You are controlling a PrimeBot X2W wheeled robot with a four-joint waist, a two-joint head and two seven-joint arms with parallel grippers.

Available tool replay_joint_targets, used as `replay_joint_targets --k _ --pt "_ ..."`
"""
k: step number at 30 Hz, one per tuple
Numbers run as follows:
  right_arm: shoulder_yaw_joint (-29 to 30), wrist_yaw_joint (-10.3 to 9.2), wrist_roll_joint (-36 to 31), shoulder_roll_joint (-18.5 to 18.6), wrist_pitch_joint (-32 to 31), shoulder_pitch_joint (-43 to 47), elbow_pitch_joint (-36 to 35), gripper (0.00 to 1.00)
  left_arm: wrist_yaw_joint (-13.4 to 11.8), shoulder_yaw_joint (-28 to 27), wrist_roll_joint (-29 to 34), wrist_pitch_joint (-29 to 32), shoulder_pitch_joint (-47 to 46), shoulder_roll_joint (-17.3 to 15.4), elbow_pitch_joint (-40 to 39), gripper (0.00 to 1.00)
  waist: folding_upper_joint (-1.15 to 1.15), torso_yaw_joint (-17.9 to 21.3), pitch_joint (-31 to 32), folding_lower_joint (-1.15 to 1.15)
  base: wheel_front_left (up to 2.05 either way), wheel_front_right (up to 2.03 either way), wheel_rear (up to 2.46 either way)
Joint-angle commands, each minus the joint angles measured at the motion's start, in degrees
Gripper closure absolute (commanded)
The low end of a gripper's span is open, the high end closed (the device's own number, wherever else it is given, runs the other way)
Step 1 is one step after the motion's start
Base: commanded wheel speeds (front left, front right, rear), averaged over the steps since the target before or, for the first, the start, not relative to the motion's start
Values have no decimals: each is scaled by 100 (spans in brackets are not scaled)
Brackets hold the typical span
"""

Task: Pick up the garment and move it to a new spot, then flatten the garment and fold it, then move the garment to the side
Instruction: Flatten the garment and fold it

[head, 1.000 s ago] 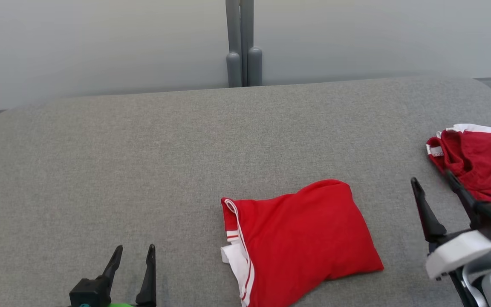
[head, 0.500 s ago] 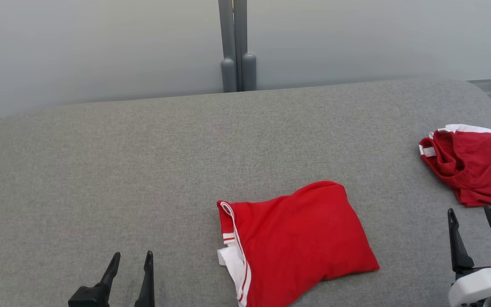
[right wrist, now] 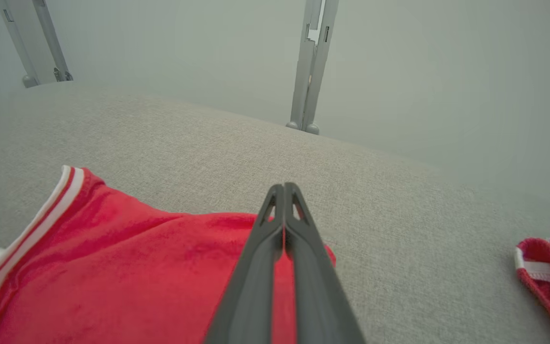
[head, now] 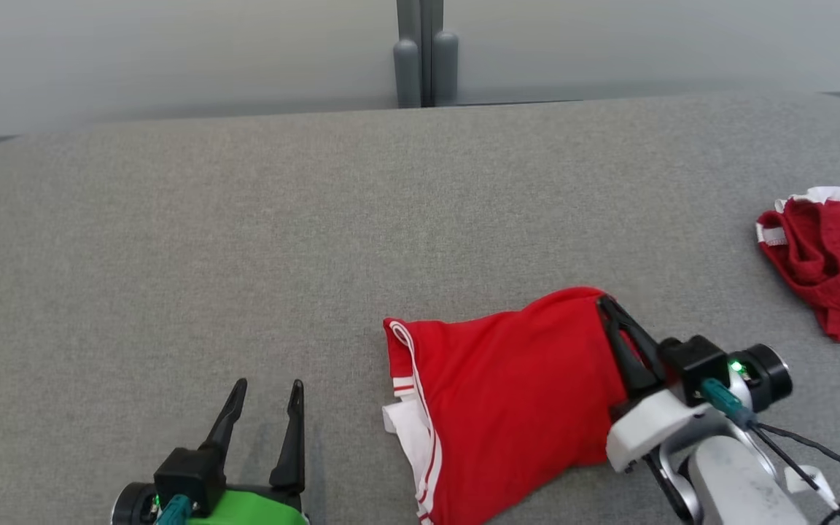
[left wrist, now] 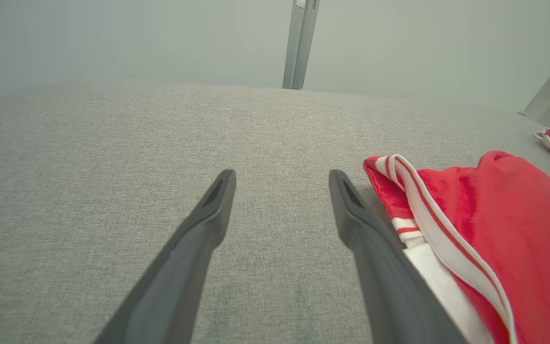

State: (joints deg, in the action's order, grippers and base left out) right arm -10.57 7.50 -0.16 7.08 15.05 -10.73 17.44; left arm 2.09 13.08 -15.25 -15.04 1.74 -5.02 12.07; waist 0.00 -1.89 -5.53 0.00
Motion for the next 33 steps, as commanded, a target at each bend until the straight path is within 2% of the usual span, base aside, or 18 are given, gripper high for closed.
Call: replay_joint_targets --k 1,7,13,22,33 --pt "-139 -4 -64 -70 14 -237 257 100 46 40 72 -16 -177 36 17 0 0 -239 -375 0 0 0 0" --pt "-467 -4 -109 -331 16 -590 969 100 113 176 162 -16 -406 142 75 0 0 -534 -519 0 0 0 0" --pt "-882 -4 -147 -395 15 -684 1322 100 113 163 177 -16 -496 177 74 0 0 -734 -546 0 0 0 0" --pt "-1481 -4 233 -405 15 -935 1492 100 60 274 77 -16 -576 209 99 0 0 -1006 -663 0 0 0 0" --pt "-2305 -4 494 -409 15 -1276 1958 100 -52 482 -91 -16 -664 211 91 0 0 -1154 -740 0 0 0 0"
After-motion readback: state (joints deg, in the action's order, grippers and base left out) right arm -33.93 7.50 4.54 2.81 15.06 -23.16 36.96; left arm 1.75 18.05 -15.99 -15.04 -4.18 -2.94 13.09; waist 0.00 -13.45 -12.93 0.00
